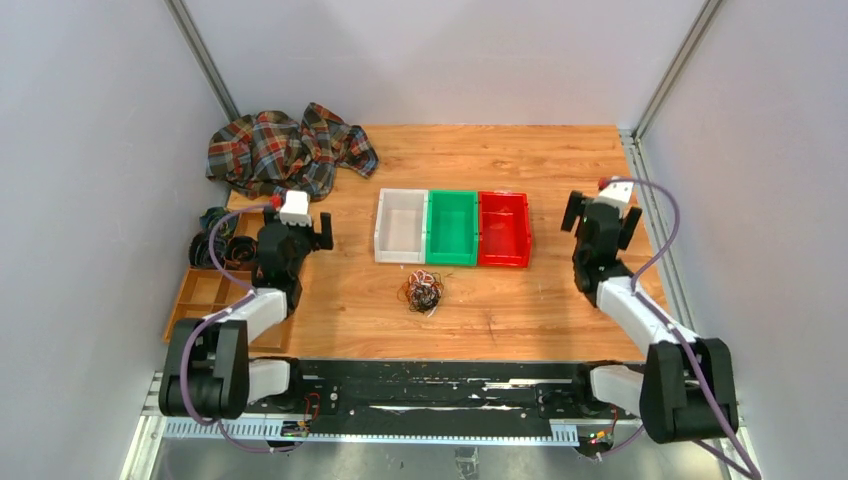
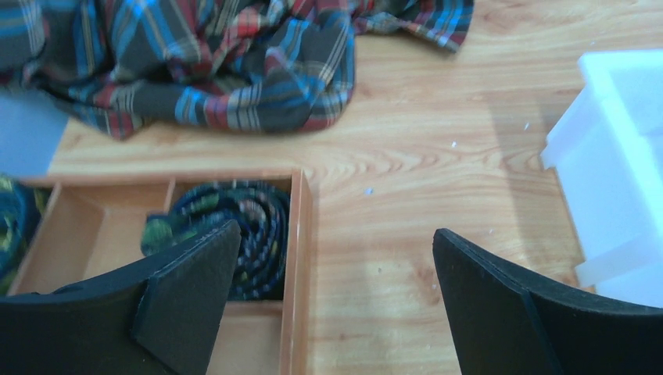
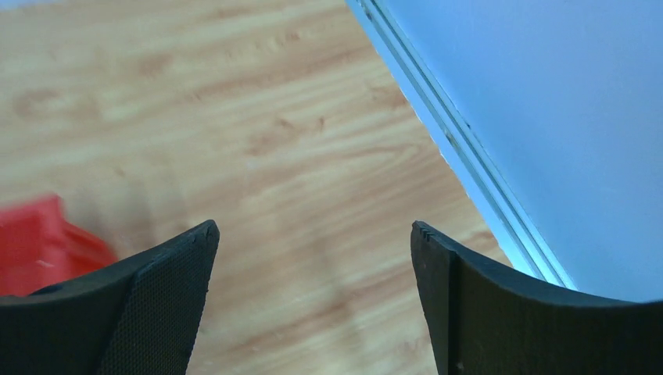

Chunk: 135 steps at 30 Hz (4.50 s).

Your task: Untangle the cables

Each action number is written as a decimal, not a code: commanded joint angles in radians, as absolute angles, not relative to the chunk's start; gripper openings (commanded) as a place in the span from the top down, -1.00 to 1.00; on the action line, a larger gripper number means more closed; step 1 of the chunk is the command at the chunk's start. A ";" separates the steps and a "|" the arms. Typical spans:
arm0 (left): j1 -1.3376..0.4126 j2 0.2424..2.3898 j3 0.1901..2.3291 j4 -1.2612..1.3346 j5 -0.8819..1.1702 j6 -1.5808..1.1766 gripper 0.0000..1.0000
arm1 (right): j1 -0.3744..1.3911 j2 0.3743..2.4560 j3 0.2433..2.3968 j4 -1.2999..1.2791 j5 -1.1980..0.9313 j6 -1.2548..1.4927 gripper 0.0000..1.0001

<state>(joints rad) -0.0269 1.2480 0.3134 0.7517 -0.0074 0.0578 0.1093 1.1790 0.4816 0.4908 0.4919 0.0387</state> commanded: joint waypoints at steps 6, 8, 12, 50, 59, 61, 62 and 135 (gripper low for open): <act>-0.028 1.139 0.690 -0.018 0.183 0.223 -0.96 | 0.097 1.038 0.767 -0.154 0.410 0.490 -0.97; -0.028 1.140 0.753 -0.135 0.241 0.233 -0.96 | 0.099 0.978 0.725 -0.059 0.196 0.448 -1.00; -0.028 1.159 0.843 -0.328 0.360 0.250 -0.96 | 0.253 0.944 0.699 -0.049 0.127 0.410 -1.00; -0.029 1.096 0.955 -0.717 0.586 0.310 -0.92 | 0.828 1.572 0.830 0.232 -0.451 0.237 0.49; -0.085 1.080 0.908 -0.718 0.721 0.347 -0.84 | 0.869 1.510 0.809 0.242 -0.451 0.286 0.99; -0.114 1.087 0.910 -0.717 0.723 0.352 -0.84 | 0.870 1.490 0.808 0.241 -0.460 0.292 0.99; -0.127 1.092 0.916 -0.718 0.727 0.352 -0.83 | 0.870 1.480 0.810 0.241 -0.465 0.298 0.99; -0.371 0.757 0.758 -0.164 0.882 -0.181 0.46 | 0.841 1.403 1.071 0.933 -0.775 0.960 0.99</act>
<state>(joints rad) -0.3618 0.7696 0.7597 -0.2070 0.8509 -0.1833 0.8494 1.4059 1.0256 0.8680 -0.7433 0.9478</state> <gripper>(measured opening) 0.422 0.009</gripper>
